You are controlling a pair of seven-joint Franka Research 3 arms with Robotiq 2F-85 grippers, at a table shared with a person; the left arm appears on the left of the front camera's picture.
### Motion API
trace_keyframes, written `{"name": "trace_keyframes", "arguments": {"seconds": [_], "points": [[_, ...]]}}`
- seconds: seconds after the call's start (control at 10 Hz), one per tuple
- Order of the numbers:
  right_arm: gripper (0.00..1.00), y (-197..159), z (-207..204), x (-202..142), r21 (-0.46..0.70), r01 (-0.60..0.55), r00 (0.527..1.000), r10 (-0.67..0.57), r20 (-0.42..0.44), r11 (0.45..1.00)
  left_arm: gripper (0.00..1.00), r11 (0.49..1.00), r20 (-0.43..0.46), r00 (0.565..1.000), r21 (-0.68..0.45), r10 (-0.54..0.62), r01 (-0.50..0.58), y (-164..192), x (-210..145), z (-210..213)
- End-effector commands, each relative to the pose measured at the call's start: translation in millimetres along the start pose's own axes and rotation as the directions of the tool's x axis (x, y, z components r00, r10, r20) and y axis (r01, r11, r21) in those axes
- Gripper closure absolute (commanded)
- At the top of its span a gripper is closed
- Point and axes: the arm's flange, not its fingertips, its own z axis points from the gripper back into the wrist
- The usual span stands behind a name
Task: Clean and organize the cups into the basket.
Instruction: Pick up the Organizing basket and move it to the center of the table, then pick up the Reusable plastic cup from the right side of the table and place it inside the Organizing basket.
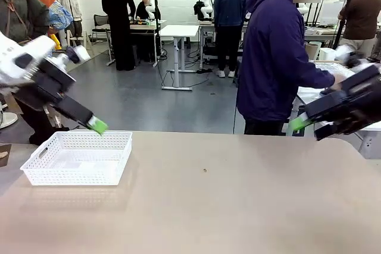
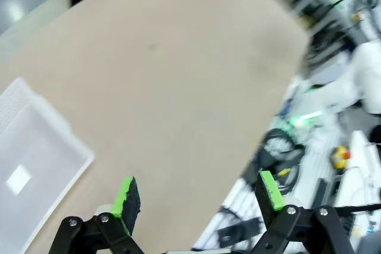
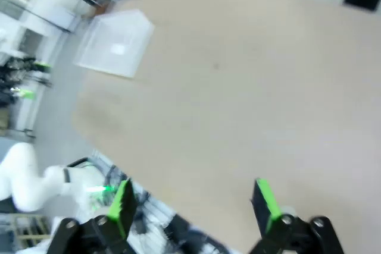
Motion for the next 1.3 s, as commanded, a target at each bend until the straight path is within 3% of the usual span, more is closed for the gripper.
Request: {"name": "trace_keyframes", "arguments": {"seconds": [0.0,0.2,0.4,0.5,0.7,0.9,1.1,1.2], "points": [[0.0,-53.3,39.1,-27.5,0.387,0.282,0.945,-0.323,0.044,0.878,0.0,0.8,0.062,0.922,-0.522,0.383,-0.297,35.8,-12.7,30.6],[0.0,-106.3,80.5,-53.8,0.447,0.407,0.875,-0.481,0.06,0.796,0.0,0.776,0.146,0.839,-0.488,0.525,-0.4,71.5,-49.6,72.0],[0.0,-146.5,115.9,-82.7,0.45,0.488,0.818,-0.571,0.063,0.748,0.0,0.766,0.244,0.757,-0.437,0.606,-0.472,93.4,-89.9,114.1],[0.0,-160.3,129.0,-94.1,0.421,0.47,0.845,-0.533,0.038,0.776,0.0,0.76,0.271,0.735,-0.434,0.621,-0.483,96.3,-110.1,133.7],[0.0,-182.5,154.9,-112.2,0.427,0.463,0.837,-0.541,0.078,0.777,0.0,0.755,0.328,0.689,-0.405,0.646,-0.516,97.4,-142.3,164.5],[0.0,-190.7,185.7,-127.5,0.444,0.453,0.803,-0.57,0.175,0.773,0.0,0.747,0.385,0.64,-0.351,0.664,-0.564,91.9,-165.6,184.6],[0.0,-184.6,210.9,-137.5,0.417,0.39,0.779,-0.536,0.327,0.821,0.0,0.764,0.441,0.624,-0.352,0.645,-0.541,83.4,-174.9,195.1],[0.0,-192.0,193.3,-133.8,0.441,0.461,0.793,-0.58,0.185,0.77,0.0,0.748,0.4,0.631,-0.356,0.664,-0.56,98.6,-171.4,194.8]]}}
